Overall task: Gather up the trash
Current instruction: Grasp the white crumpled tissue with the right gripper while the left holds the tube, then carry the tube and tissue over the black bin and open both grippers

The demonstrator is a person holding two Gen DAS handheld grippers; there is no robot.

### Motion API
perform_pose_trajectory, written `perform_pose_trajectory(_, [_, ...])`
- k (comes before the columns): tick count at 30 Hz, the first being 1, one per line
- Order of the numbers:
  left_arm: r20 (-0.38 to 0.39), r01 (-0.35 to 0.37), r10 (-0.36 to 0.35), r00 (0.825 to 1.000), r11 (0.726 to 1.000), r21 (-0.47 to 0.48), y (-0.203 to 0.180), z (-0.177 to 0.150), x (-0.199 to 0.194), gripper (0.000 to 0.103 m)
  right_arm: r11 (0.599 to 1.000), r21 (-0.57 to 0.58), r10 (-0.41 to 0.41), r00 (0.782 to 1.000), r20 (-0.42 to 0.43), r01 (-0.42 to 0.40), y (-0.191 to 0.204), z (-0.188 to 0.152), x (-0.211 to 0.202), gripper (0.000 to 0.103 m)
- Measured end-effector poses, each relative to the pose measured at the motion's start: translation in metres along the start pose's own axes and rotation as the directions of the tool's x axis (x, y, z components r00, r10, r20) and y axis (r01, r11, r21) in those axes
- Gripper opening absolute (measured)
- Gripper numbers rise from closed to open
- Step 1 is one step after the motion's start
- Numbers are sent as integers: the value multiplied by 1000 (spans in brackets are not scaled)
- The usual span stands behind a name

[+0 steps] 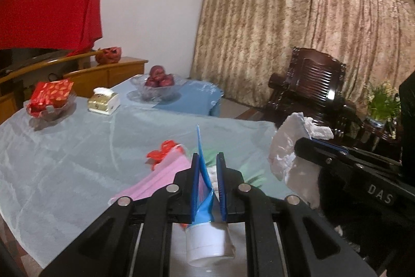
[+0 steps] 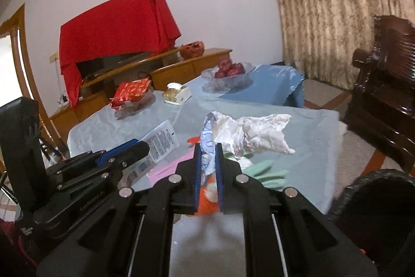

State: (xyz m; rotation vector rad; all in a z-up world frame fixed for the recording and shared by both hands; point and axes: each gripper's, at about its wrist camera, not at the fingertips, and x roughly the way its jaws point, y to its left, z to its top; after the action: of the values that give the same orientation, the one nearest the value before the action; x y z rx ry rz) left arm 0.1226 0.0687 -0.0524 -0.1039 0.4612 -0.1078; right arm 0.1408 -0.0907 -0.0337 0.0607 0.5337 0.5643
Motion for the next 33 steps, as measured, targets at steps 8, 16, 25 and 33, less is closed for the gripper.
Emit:
perform_pose_trajectory(8, [-5,132,-132,991,990,55,-62,3,7,13,994,30,-109,994,18,108,-43,-14,-50,9])
perform_pose_trajectory(16, [-54,288,-283,958,949,130,-139,0,27,13,956,109,-275,961,4,273,-106,-41,-100,9])
perform_pose_trajectory(25, [-132,404,-386,913,901,161,-213,-12,55,13,894,173,-409,910,-59,413,-160,-83,-135,9])
perform_pose_trajectory(33, [-188,429,-399,897,888,162,-243,-21,74,13,865,212,-446,890,-93,455,-182,-103,-142,13])
